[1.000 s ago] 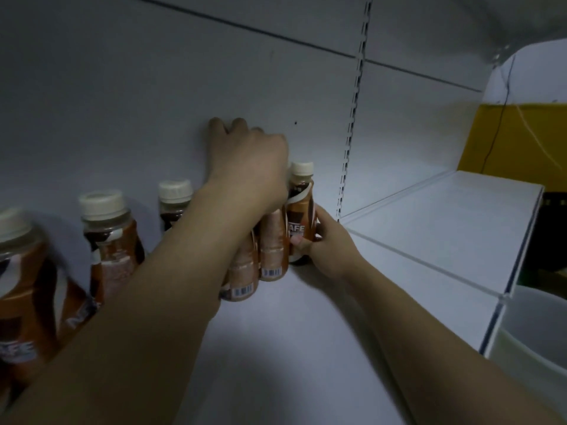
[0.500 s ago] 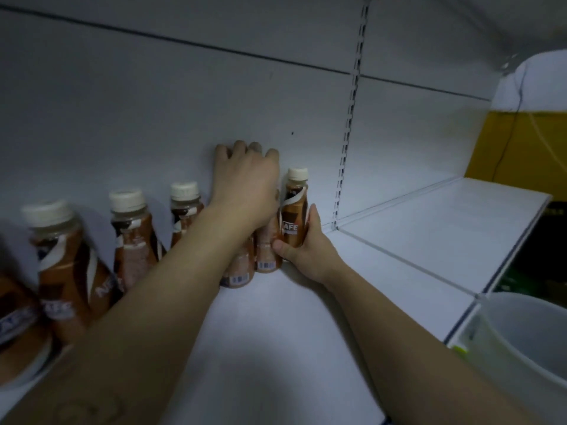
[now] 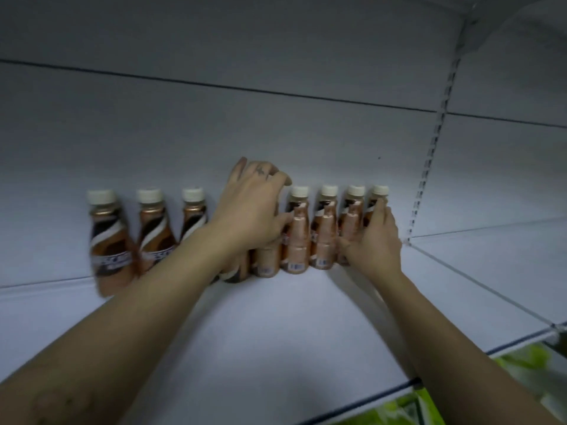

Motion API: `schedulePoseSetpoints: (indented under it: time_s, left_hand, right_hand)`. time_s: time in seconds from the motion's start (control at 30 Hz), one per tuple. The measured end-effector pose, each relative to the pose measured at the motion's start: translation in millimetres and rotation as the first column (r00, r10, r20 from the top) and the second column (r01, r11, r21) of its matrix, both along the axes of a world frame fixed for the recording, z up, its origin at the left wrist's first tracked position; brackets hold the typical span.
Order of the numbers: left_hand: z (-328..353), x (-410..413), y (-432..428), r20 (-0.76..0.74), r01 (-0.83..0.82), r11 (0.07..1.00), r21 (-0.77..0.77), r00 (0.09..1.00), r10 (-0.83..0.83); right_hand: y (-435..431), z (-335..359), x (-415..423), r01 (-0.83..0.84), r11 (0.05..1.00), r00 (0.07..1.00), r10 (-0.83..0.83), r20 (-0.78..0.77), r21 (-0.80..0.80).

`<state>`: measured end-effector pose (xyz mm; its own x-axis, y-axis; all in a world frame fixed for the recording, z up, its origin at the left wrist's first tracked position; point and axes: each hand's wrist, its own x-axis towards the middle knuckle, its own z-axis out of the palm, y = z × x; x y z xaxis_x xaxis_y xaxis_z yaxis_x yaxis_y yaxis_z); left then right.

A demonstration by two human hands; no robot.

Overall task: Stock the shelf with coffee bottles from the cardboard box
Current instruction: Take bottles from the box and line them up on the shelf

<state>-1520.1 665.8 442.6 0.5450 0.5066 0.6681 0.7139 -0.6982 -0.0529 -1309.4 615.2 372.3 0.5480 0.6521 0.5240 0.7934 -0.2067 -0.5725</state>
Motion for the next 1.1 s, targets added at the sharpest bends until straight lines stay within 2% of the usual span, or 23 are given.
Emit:
schedulePoseSetpoints:
  time_s: [0.13, 0.2, 0.33, 0.43, 0.6, 0.8, 0.9, 0.97, 1.1]
  left_hand:
    - [-1.5, -72.5, -7.5, 0.087, -0.063, 0.997, 0.034, 0.994, 0.060]
    - [-5.4, -110.3, -7.4, 0.168, -0.121, 0.992, 0.023, 0.979, 0.116]
    - [-19.3, -174.4, 4.3, 0.331, -0.242, 0.970, -0.014, 0.915, 0.233]
    - [-38.7, -205.0, 14.1, 0.381, -0.234, 0.969, -0.080, 0.891, 0.246]
    - [-62.1, -239.3, 26.8, 0.314, -0.175, 0.923, -0.344, 0.905, 0.288]
    - [-71.4, -230.2, 27.9, 0.254, -0.138, 0.841, -0.523, 0.917, 0.308]
    - [-80.2, -225.8, 31.9, 0.245, -0.136, 0.774, -0.618, 0.902, 0.354]
    - [-80.2, -227.8, 34.3, 0.248, -0.126, 0.737, -0.664, 0.893, 0.376]
    - [-73.9, -227.4, 33.9, 0.247, -0.146, 0.742, -0.655, 0.886, 0.392]
  right_hand:
    - [-5.3, 11.0, -51.1, -0.069, 0.998, 0.988, 0.068, 0.141, 0.006]
    - [-6.9, 19.4, -79.7, -0.164, 0.986, 0.972, 0.158, 0.176, 0.023]
    - [-8.7, 35.6, -141.9, -0.415, 0.903, 0.896, 0.386, 0.218, 0.106]
    - [-2.9, 44.2, -188.2, -0.530, 0.835, 0.838, 0.489, 0.244, 0.148]
    - [29.3, 50.1, -243.8, -0.616, 0.767, 0.783, 0.573, 0.244, 0.177]
    - [55.6, 39.9, -268.7, -0.575, 0.790, 0.797, 0.479, 0.369, 0.215]
    - [47.5, 24.2, -261.6, -0.563, 0.808, 0.786, 0.459, 0.414, 0.174]
    - [37.9, 15.2, -255.1, -0.576, 0.812, 0.784, 0.516, 0.346, 0.093]
    - [33.1, 11.8, -253.3, -0.605, 0.796, 0.780, 0.591, 0.207, 0.009]
